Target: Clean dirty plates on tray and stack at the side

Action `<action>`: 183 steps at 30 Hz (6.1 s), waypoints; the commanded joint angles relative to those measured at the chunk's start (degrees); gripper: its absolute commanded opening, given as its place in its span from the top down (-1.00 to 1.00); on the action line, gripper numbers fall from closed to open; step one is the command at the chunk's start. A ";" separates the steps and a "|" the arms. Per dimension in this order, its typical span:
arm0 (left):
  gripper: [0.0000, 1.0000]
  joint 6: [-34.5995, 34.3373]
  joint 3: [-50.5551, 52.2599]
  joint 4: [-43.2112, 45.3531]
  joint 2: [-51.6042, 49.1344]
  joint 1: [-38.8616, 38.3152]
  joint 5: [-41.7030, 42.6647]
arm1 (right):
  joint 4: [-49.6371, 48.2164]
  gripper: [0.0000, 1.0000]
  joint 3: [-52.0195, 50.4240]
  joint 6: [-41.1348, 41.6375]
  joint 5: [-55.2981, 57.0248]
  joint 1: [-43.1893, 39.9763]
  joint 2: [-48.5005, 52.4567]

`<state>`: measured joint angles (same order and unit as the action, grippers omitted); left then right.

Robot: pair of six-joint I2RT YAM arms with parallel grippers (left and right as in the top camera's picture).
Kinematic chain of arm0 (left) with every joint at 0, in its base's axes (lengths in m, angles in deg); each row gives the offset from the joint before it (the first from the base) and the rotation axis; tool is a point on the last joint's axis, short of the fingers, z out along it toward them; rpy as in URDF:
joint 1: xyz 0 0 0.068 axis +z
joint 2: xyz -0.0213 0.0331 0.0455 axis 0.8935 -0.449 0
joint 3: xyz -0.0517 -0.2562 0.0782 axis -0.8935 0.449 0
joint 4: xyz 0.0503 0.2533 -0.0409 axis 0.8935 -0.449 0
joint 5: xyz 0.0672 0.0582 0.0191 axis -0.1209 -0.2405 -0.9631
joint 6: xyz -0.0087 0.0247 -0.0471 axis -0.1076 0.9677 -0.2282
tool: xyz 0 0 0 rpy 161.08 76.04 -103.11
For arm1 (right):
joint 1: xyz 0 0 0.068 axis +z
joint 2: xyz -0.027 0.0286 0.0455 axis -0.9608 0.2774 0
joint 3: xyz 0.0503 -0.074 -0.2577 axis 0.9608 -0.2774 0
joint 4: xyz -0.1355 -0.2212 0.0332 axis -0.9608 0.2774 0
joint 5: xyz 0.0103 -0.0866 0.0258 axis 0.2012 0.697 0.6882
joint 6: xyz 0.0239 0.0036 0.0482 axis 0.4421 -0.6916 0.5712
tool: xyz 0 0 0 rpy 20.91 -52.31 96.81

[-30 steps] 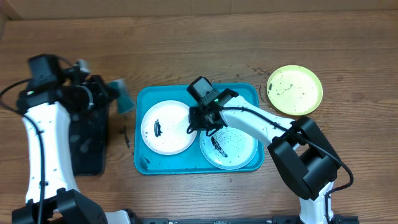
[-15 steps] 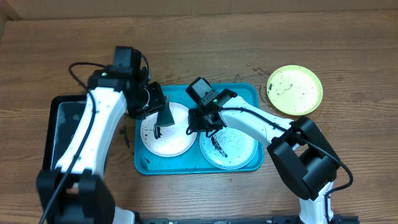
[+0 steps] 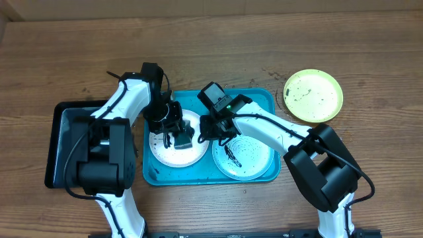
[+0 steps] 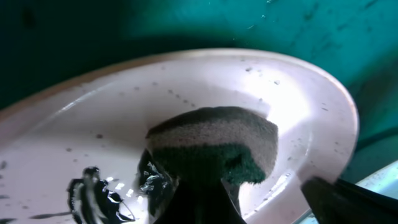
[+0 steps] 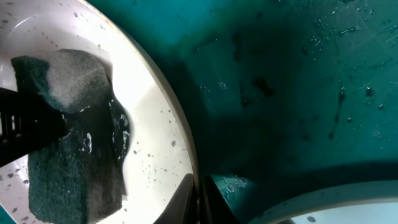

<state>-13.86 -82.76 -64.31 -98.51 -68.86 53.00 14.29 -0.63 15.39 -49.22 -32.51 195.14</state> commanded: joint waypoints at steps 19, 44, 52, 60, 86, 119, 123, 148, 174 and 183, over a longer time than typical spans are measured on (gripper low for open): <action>0.92 -1.16 -13.64 -10.60 -2.82 -0.50 -23.69 | -0.35 0.93 0.74 -0.42 0.87 0.04 1.09; 0.92 -8.02 -1.07 -6.86 -2.60 -0.52 -40.79 | -1.22 0.93 0.74 -0.42 0.85 0.04 1.09; 0.92 -25.22 -8.15 -17.20 -2.58 -0.55 -53.62 | -1.44 0.93 0.81 -0.46 0.81 0.07 1.09; 0.92 -12.98 -23.26 -20.98 2.14 -0.04 -32.11 | -4.07 0.92 1.57 -7.02 -0.02 0.07 -3.06; 0.91 -12.28 -20.59 -15.08 -0.57 37.48 -24.30 | 5.14 0.93 12.48 -41.03 66.77 20.06 -10.62; 0.92 -9.51 -20.57 -12.13 -7.72 38.95 -22.77 | -5.55 0.93 12.48 -42.93 80.59 25.29 -10.86; 0.91 -9.49 -20.57 -12.55 -7.72 38.95 -22.77 | 0.22 0.93 12.63 -31.45 66.23 22.16 -12.79; 0.91 -9.49 -20.57 -11.74 -7.72 38.95 -22.77 | 12.96 0.92 -2.14 -10.21 15.50 -52.35 -20.17; 0.92 -9.51 -20.57 -11.87 -7.72 38.86 -21.90 | 12.20 0.17 -16.65 -21.31 6.01 -22.95 -24.28; 0.92 -9.27 -20.57 -11.91 -7.72 38.86 -21.31 | 6.78 0.22 -18.51 -21.81 6.01 -18.25 -21.20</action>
<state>-24.42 -103.39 -76.20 -105.70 -30.52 30.97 22.09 -18.36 -5.70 -44.09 -51.16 172.50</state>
